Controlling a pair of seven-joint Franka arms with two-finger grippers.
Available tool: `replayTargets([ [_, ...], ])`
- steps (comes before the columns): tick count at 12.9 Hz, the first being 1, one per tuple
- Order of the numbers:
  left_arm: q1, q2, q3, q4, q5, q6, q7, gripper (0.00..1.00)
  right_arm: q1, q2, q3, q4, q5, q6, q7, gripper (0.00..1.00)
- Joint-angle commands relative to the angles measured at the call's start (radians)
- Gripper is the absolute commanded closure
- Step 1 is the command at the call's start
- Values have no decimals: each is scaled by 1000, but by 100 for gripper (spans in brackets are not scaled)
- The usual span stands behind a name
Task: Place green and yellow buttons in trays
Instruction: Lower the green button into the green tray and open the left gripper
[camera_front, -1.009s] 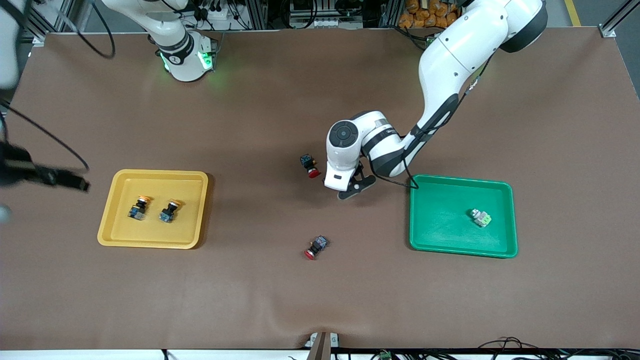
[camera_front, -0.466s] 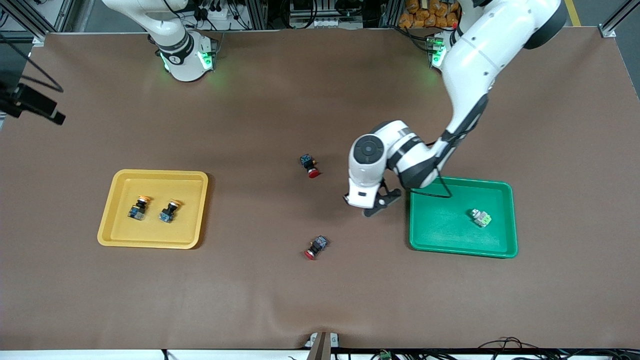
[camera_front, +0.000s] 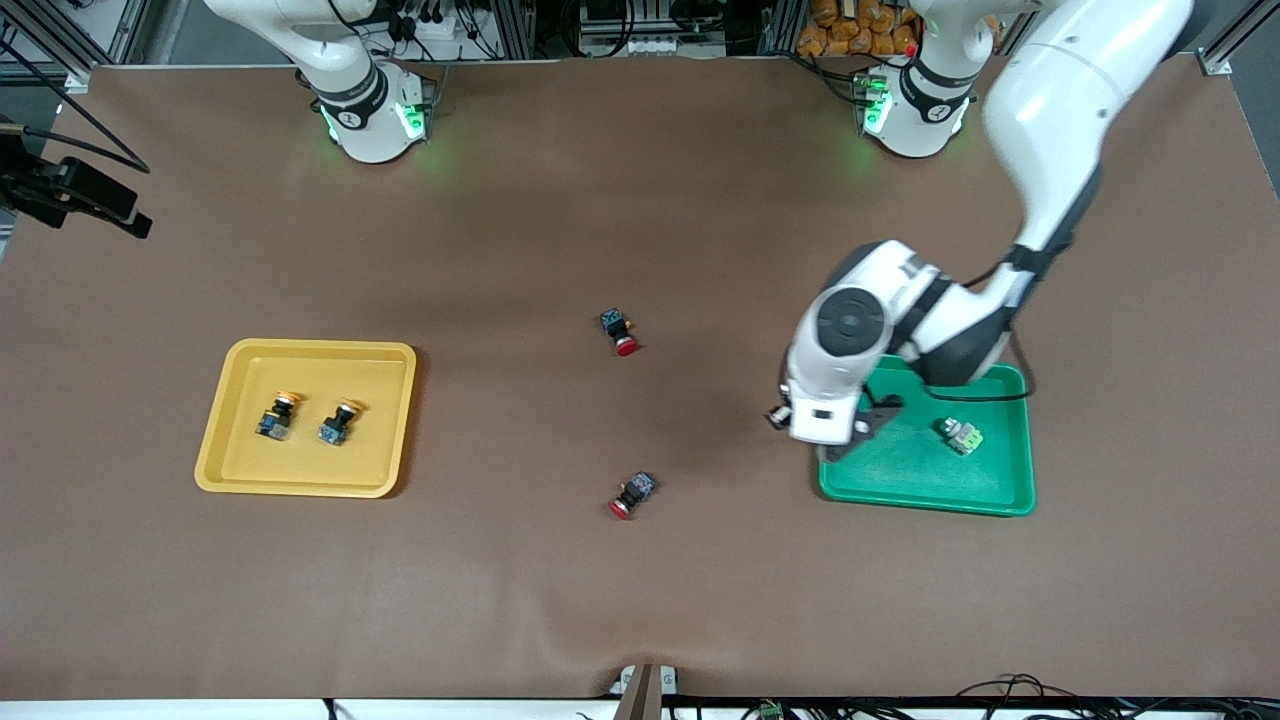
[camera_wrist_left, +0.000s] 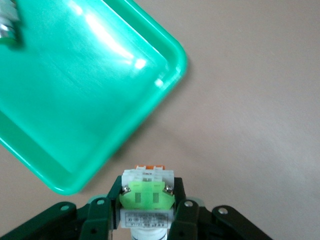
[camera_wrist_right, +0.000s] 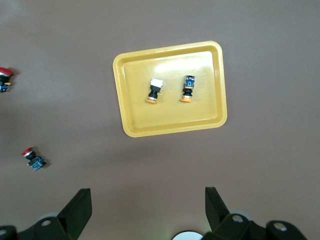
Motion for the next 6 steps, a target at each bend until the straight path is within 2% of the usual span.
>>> replayTargets([
  [1,83,-29,-21,-37,8,-54,88,100,-5,-11,4,20,-19,1,-33,0],
  [2,121,-29,-21,-51,9,-55,111,100,-13,-10,-2,20,-16,-2,-49,0],
  [4,183,-29,-22,-68,8,-54,198,100,-9,-16,-2,17,-36,6,-205,0],
  [6,226,-29,-21,-78,20,-54,223,100,-12,-16,-4,17,-39,0,-205,0],
])
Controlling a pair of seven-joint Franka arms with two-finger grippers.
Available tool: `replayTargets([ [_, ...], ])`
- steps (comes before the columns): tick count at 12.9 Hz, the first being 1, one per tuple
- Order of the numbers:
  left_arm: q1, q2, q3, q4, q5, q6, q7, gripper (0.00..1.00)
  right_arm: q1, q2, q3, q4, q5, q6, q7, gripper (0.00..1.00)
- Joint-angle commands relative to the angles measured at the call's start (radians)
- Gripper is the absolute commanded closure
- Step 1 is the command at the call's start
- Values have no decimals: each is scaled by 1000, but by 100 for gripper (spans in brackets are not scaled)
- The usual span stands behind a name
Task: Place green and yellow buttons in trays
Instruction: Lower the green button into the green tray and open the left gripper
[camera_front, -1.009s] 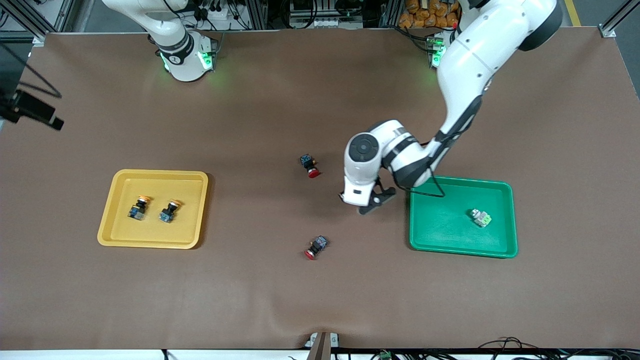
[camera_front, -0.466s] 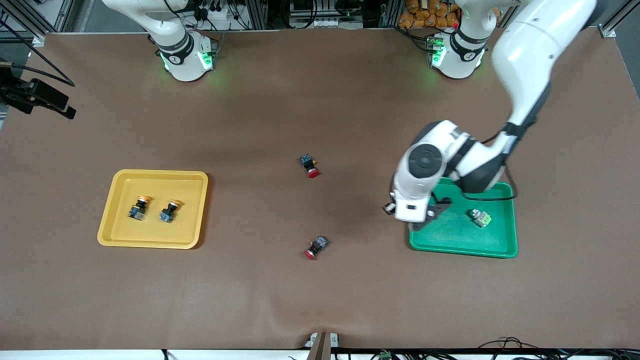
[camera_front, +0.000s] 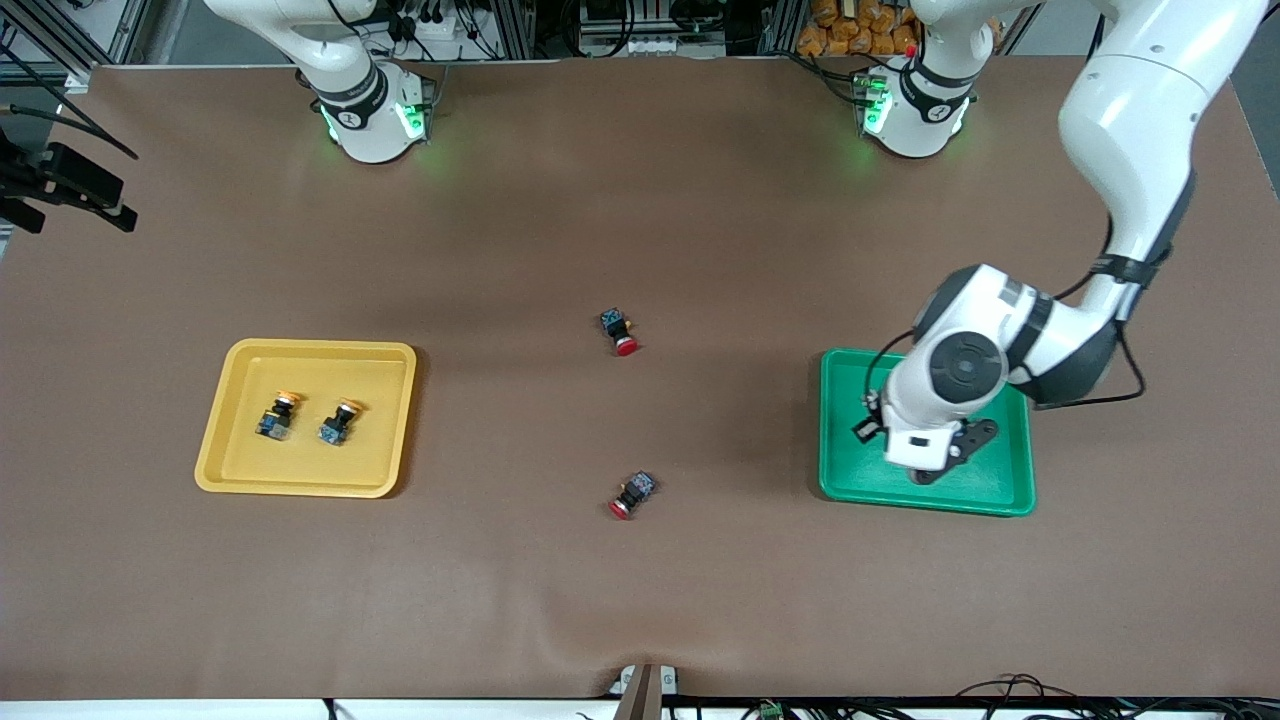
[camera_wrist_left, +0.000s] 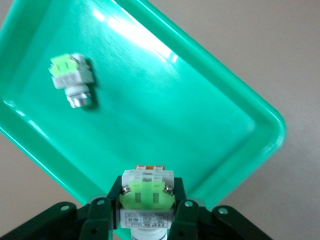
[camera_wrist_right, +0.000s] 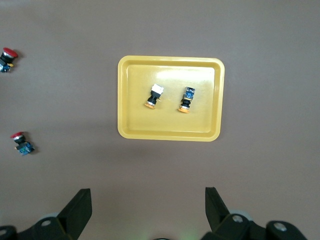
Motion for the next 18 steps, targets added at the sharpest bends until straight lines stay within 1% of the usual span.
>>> replayTargets([
  [1,66,-24,-16,-34,22,-8,50,100,-9,-15,7,-2,-17,-9,-23,0],
  [3,127,-16,-17,-66,22,34,142,100,-7,-15,9,0,-16,-15,17,0],
  [5,146,-12,-18,-116,22,135,150,100,-8,-15,10,-2,-13,-15,13,0],
  [6,153,-1,-16,-114,22,148,152,100,-9,-15,10,0,-12,-15,13,0],
  [7,160,-2,-17,-111,22,156,153,58,-9,-15,10,-2,-9,-15,13,0],
  [8,160,-7,-18,-104,16,163,150,1,-9,-15,10,-2,-9,-16,13,0],
  [10,160,-18,-19,-66,8,163,149,0,-9,-15,9,-2,-9,-16,8,0],
  [12,161,-59,-34,-32,6,150,146,0,-10,-15,9,-2,-7,-16,6,0],
  [14,169,-122,-39,-29,5,147,155,0,-9,-15,9,-2,-7,-16,6,0],
  [15,189,-148,-45,-31,5,147,193,0,-9,-15,9,-2,-7,-16,6,0],
  [17,253,-200,-99,-29,-7,140,285,0,-10,-15,9,-2,-7,-16,6,0],
  [18,300,-209,-137,-14,-45,113,342,0,-10,-15,9,-2,-6,-16,6,0],
])
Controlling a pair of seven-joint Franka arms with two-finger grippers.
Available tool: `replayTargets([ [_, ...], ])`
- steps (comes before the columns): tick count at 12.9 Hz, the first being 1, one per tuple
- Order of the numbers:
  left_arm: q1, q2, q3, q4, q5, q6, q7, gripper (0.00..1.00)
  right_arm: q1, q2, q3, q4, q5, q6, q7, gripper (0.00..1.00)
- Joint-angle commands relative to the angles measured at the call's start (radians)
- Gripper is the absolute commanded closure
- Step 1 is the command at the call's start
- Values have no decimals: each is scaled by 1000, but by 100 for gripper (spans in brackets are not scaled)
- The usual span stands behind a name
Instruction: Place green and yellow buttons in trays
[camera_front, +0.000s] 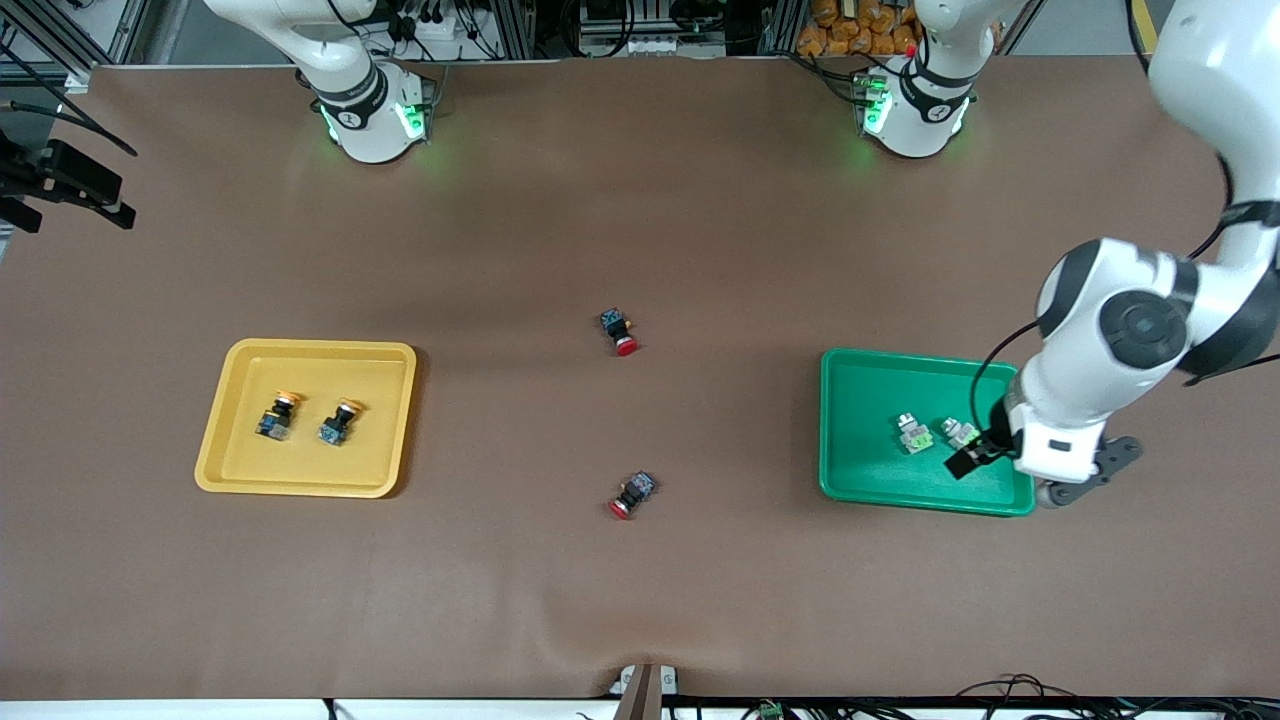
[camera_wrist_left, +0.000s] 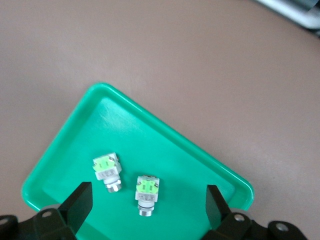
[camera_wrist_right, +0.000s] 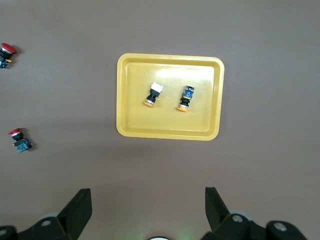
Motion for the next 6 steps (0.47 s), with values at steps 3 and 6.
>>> replayTargets([
  [3,163,-57,-156,133,-157,-247,258,0,-10,-15,8,-2,-4,-7,6,0],
  [6,164,-112,-184,236,-177,-440,288,0,-12,-15,8,-3,-2,-7,7,0],
])
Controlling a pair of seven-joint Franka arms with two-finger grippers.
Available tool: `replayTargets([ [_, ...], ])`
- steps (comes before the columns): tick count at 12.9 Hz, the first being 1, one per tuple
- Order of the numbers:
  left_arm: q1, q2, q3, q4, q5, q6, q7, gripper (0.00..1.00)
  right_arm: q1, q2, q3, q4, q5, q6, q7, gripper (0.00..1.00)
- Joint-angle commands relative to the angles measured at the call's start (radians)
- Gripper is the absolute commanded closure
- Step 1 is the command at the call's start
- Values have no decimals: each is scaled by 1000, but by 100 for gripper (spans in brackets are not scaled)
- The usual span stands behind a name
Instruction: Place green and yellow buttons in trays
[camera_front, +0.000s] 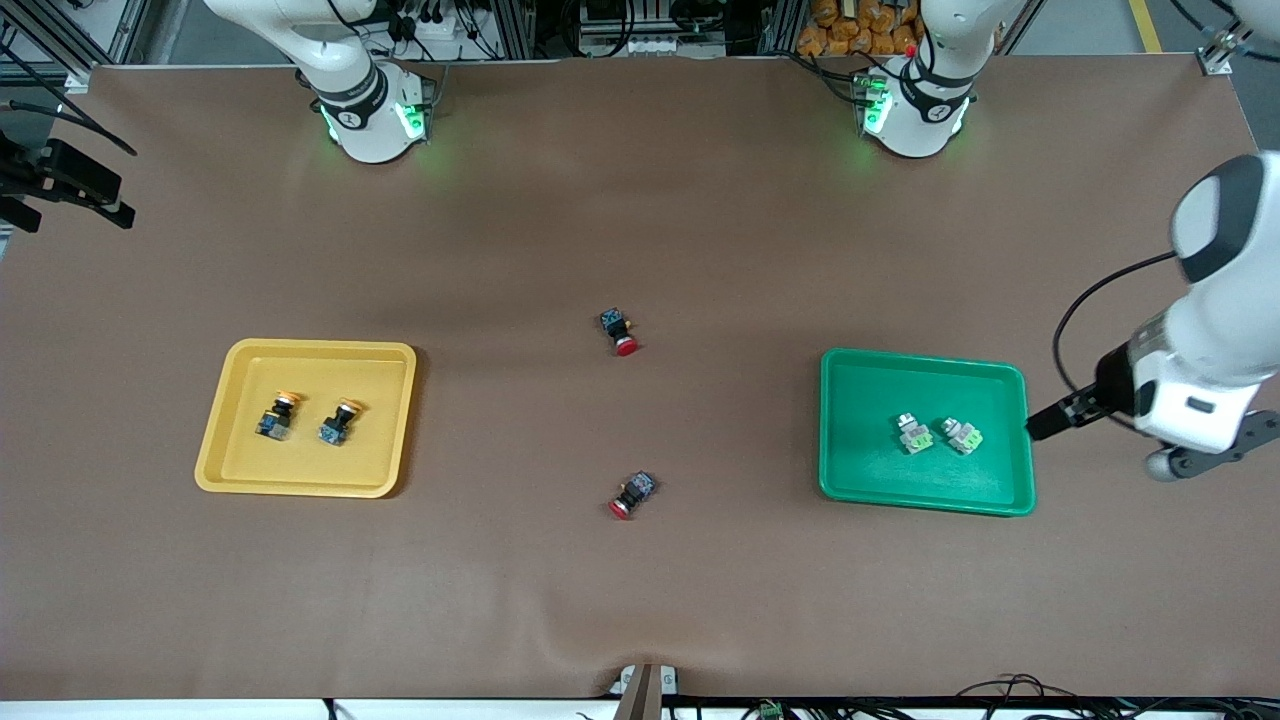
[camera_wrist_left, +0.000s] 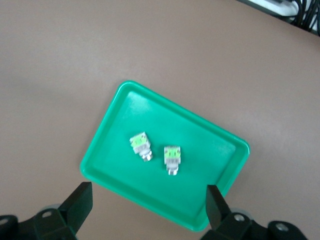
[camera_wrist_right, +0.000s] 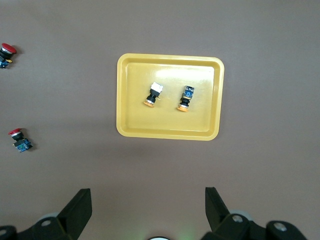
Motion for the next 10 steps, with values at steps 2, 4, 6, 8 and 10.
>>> replayTargets([
  [2,1,-85,-25,71,-38,-153,52,0,-10,-14,8,-4,1,-7,7,0],
  [4,1,-122,-22,82,-44,-187,120,0,-10,-14,8,-4,7,-7,6,0],
  [6,-12,-212,36,75,-95,-189,237,0,-13,-14,7,-4,12,-7,6,0],
  [8,-102,-272,174,73,-225,-227,313,0,-13,-13,5,-4,12,-7,6,0],
  [10,-252,-346,368,68,-306,-256,341,0,-13,-13,5,-6,12,-8,6,0],
])
